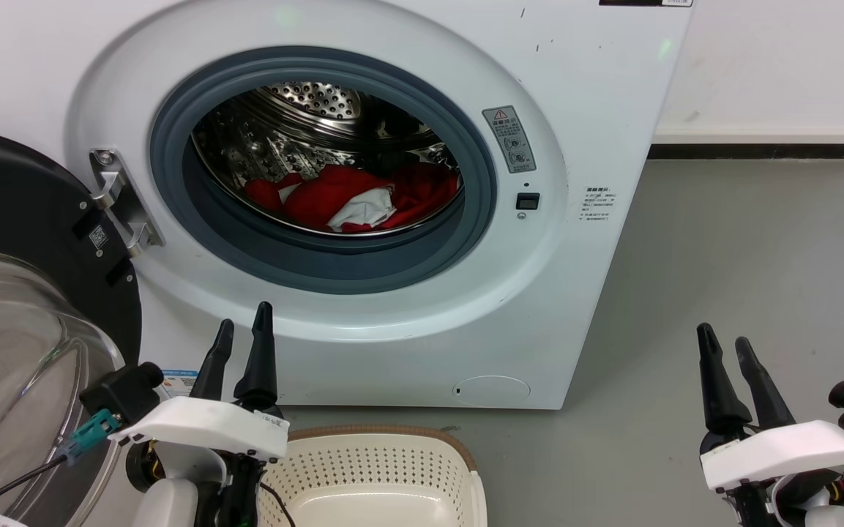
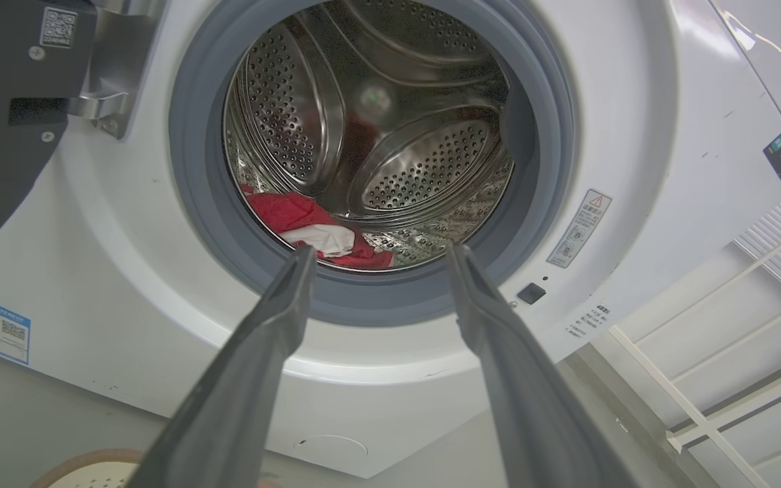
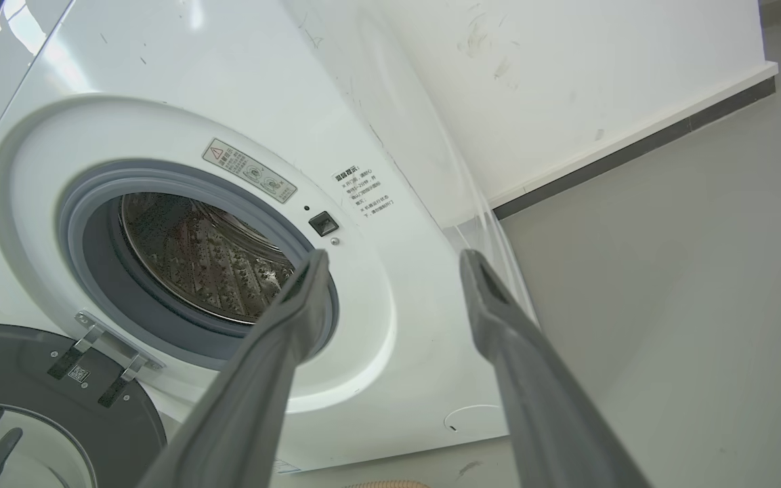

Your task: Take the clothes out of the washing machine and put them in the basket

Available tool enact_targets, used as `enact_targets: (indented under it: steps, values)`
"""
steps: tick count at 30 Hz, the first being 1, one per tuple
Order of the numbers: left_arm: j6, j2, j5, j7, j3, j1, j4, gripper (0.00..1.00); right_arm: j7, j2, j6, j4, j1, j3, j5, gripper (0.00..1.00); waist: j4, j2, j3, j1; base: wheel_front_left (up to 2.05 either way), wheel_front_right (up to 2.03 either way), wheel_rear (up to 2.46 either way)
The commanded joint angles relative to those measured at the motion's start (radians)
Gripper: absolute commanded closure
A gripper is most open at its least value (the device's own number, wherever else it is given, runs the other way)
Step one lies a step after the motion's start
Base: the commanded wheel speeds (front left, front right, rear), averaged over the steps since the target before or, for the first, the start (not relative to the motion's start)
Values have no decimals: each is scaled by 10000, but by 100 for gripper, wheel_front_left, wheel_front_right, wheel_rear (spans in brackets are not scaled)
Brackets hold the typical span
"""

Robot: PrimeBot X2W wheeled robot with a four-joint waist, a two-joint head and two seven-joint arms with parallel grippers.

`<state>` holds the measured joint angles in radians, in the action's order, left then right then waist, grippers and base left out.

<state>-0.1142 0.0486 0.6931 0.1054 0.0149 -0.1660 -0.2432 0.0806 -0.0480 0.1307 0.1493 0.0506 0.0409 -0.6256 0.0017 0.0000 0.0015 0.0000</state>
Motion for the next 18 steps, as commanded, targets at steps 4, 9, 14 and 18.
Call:
enact_targets:
  steps: [4,9,14,18]
  values:
    - [70,25,-630,166,26,-265,25,0,118,-37,0,-191,-35,-21,625,0,5,0,-9,0,0,0,0]
    - [139,36,-1283,313,72,-308,-32,0,173,-37,0,-282,-45,-119,1293,0,20,0,-1,0,0,0,0]
    - [200,71,-1912,445,146,-374,-93,0,178,-37,0,-350,-87,-156,1923,0,48,0,15,0,0,0,0]
    - [262,88,-2363,542,220,-391,-178,0,143,-37,0,-417,-112,-146,2477,0,63,0,26,0,0,0,0]
